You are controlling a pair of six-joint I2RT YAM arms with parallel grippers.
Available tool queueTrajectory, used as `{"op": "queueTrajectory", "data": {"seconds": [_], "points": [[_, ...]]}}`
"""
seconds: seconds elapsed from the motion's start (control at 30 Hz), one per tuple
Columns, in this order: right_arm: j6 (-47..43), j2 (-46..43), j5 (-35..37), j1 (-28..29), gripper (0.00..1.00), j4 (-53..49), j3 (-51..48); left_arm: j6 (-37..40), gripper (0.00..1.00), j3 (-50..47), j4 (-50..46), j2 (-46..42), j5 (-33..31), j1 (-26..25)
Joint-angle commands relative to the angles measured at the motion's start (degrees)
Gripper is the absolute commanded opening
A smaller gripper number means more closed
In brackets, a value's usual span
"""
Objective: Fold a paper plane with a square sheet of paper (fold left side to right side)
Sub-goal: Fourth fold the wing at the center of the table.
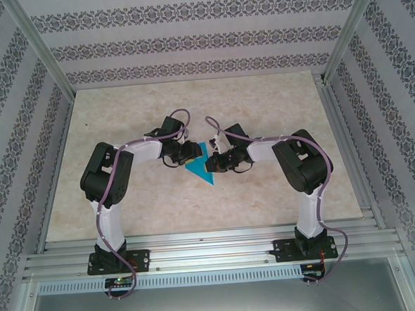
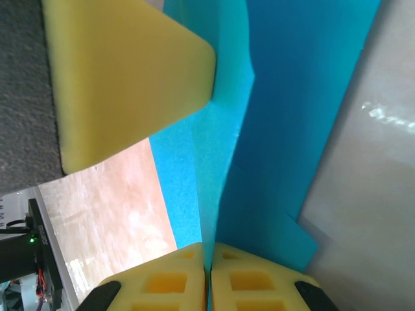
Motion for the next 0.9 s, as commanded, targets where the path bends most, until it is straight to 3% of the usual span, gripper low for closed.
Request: {"op": "queueTrajectory", "data": {"seconds": [0.0, 0.27, 0.6, 0.87], "points": [[0.7, -0.8, -2.0, 0.1, 0.1, 1.2, 1.1, 1.1, 0.45, -1.7, -2.8, -0.2, -5.1, 0.3], [0.5, -1.6, -1.8, 0.6, 0.16, 0.8, 1.5, 1.6, 0.45, -2.4, -3.7, -3.6, -5.4, 0.4], [-1.4, -7.5, 1.7, -1.1, 0.37, -2.5, 1.1, 1.4, 0.45, -2.2, -3.2, -1.8, -5.3, 0.4], [-4.2, -8.2, 7.4, 0.2, 0.48, -6.1, 0.7, 1.4, 0.45, -2.1, -3.0, -1.8, -5.3, 0.4]]}}
